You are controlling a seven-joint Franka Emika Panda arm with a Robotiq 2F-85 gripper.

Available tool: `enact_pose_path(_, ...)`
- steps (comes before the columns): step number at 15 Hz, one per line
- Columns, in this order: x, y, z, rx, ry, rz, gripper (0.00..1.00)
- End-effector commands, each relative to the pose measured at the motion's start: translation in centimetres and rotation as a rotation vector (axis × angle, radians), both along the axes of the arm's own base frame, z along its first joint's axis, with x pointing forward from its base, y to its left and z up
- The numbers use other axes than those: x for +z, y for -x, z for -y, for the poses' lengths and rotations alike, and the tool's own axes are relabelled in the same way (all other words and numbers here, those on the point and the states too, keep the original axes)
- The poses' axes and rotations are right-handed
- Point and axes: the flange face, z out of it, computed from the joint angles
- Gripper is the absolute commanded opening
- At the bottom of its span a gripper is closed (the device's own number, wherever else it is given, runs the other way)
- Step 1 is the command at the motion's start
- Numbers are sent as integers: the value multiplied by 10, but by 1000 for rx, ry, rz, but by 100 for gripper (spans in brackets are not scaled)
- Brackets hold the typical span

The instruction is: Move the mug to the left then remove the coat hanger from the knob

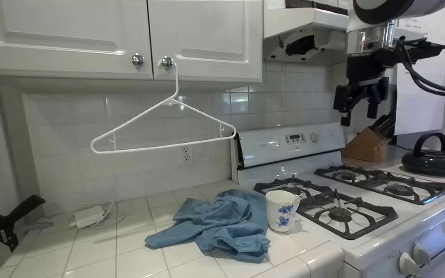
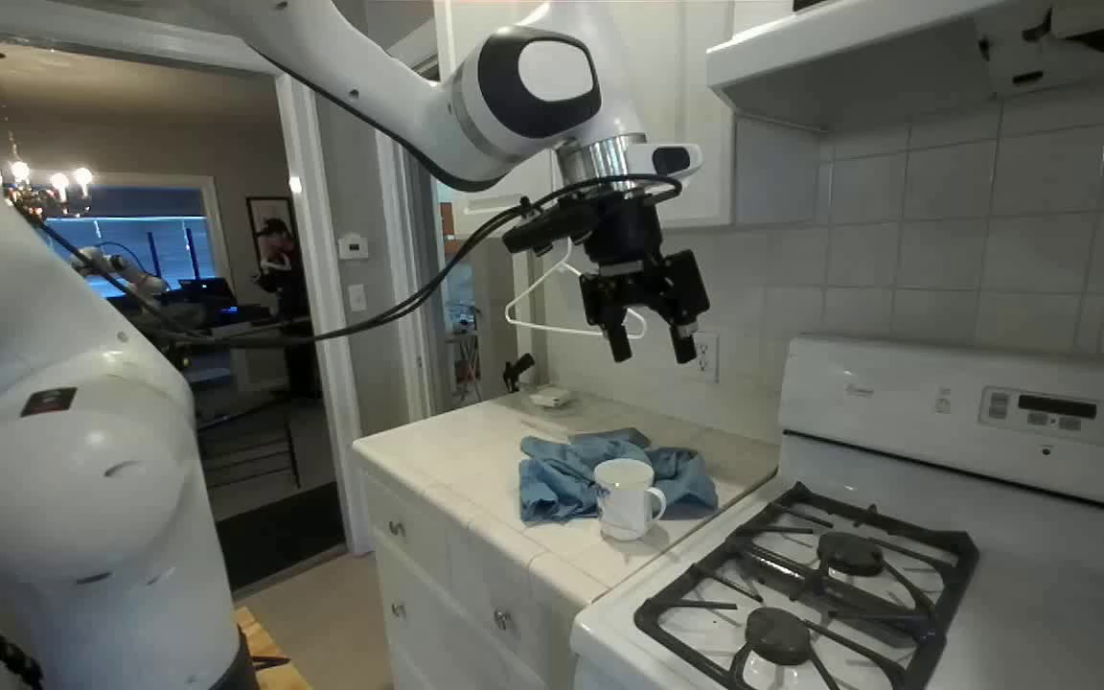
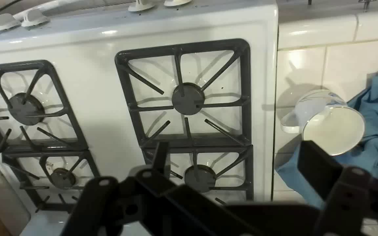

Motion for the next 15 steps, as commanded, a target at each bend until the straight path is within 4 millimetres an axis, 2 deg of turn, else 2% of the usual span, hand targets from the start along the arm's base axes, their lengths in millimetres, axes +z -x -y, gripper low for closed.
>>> enact_pose_path(1,1,0,0,0,0,-1,100)
enact_pose_path(5,1,0,0,0,0,-1,100)
enact_pose_path(6,-1,-6,4,37,9,15,100)
enact_pose_path(12,-11,-67,24,368,73,186,100)
enact_pose_path(15,-20,-90,13,511,29,252,100)
